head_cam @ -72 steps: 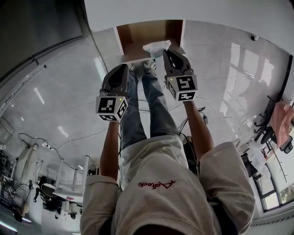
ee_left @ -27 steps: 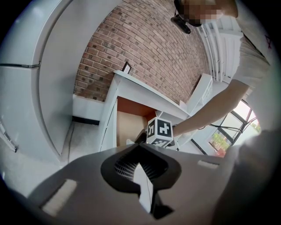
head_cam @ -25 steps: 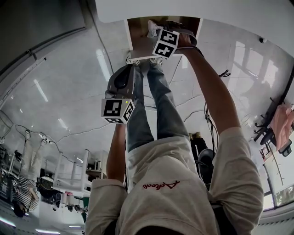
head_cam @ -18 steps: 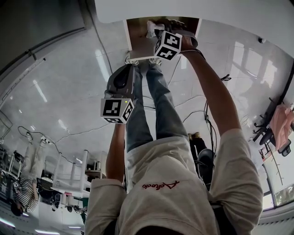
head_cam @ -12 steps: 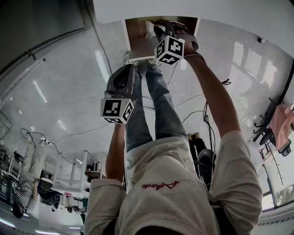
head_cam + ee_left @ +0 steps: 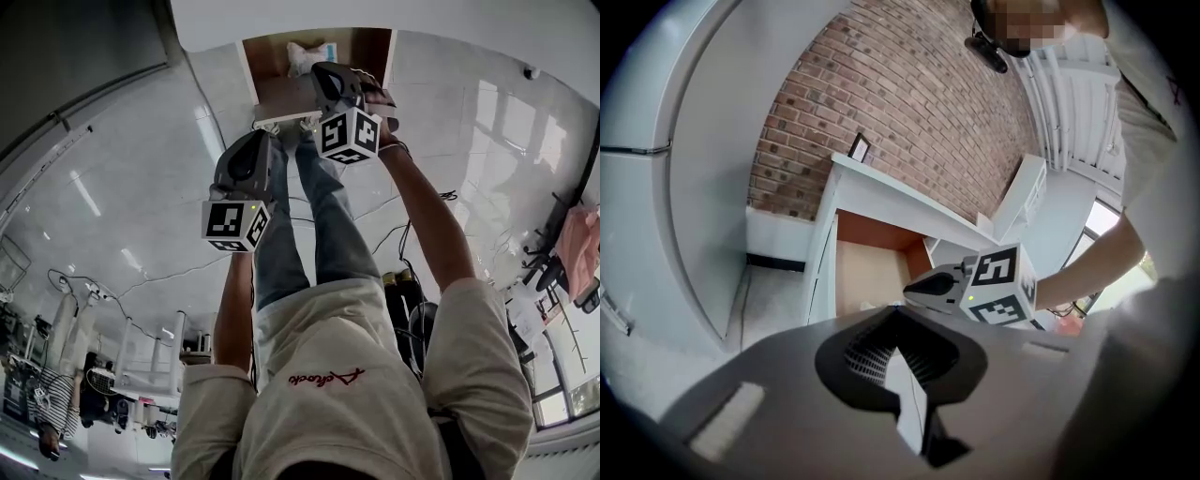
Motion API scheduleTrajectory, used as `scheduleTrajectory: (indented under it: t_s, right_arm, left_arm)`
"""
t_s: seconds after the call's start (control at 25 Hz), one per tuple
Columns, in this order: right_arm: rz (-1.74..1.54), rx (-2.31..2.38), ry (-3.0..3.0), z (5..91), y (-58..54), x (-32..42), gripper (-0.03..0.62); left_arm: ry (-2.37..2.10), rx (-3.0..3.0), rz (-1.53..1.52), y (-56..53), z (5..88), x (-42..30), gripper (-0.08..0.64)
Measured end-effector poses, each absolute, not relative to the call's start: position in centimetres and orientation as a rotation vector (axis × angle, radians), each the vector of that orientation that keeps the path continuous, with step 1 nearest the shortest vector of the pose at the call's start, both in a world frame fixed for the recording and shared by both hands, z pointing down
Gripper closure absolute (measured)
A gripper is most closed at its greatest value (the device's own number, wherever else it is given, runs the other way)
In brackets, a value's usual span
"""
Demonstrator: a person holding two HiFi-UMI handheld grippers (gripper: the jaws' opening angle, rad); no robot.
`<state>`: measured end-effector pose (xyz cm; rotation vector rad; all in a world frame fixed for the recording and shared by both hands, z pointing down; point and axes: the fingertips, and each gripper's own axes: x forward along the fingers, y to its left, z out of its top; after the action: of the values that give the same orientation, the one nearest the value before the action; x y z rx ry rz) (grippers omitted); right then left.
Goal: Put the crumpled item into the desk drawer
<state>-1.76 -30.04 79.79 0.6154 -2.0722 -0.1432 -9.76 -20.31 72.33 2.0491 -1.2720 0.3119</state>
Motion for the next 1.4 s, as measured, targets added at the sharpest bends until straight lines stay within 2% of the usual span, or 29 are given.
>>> scheduleTrajectory:
  t_s: [0.72, 1.04, 1.4]
  right_arm:
    - [0.450, 1.202, -2.278, 71.1, -25.6, 4.0, 0.578]
    - [0.483, 1.277, -2.315, 67.5, -24.9, 4.1, 0.580]
    - [0.351, 1.357, -2.393, 58.5, -28.7, 4.7, 0.580]
  left_arm:
    - [-1.221, 2.115, 0.358, -21.7, 71.6, -7.2, 0.552]
    - [-1.246, 2.169, 0.334, -23.5, 68.3, -6.7, 0.552]
    - [-1.340, 2.236, 0.237, -25.5, 59.8, -7.6, 0.552]
